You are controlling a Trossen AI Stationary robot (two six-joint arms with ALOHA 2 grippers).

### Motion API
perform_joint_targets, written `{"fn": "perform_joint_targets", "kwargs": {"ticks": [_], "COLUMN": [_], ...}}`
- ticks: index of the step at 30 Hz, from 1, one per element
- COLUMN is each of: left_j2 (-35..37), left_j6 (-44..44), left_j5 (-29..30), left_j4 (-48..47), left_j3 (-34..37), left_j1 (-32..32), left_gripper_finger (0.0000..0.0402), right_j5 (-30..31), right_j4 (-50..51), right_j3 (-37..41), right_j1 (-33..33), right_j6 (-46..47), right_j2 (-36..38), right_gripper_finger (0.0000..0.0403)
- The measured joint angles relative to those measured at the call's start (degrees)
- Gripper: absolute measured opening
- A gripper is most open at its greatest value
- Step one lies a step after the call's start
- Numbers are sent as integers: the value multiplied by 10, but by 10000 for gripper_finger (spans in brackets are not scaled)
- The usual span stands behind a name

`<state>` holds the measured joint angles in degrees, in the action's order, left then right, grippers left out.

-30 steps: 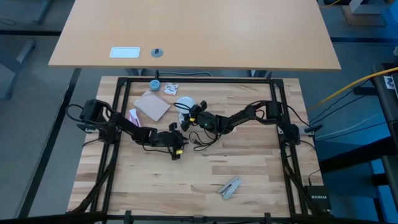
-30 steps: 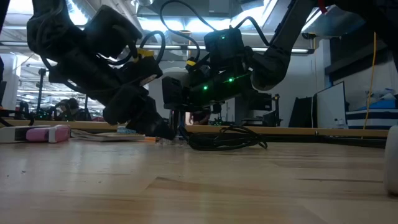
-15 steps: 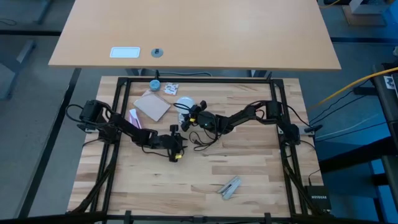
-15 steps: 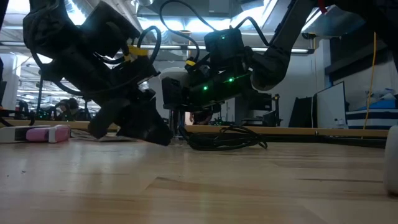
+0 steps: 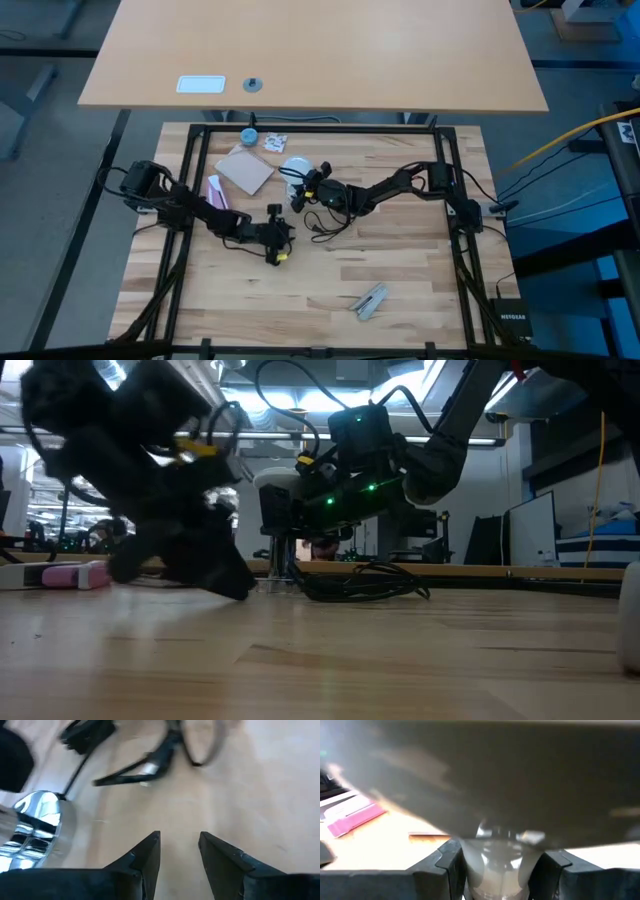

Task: Screw lightbulb
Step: Remove the lightbulb from the lamp

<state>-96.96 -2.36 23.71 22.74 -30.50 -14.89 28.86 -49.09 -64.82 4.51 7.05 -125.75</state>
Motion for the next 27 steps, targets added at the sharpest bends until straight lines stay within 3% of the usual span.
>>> {"fn": "perform_joint_targets", "kwargs": {"ticks": [5,14,20,27], "left_j2": [37,48,45,45], "left_j6": [-71,-373,-463,-490], "left_j5": [-8,1,-4,-40], "left_j4": [-15,0,18,37], "left_j3": [1,-5,-5,-6], "left_j1": [-30,-9,22,41], "left_gripper_finger": [131,131,131,131], "right_j5": [0,-41,-45,-32], "right_j4": [1,-2,-1,-1], "right_j3": [0,0,0,0], "right_j1": [0,1,0,0], "right_j6": [0,-1,-1,3], "right_j2": [0,0,0,0], "right_gripper_finger": [165,165,165,165]}}
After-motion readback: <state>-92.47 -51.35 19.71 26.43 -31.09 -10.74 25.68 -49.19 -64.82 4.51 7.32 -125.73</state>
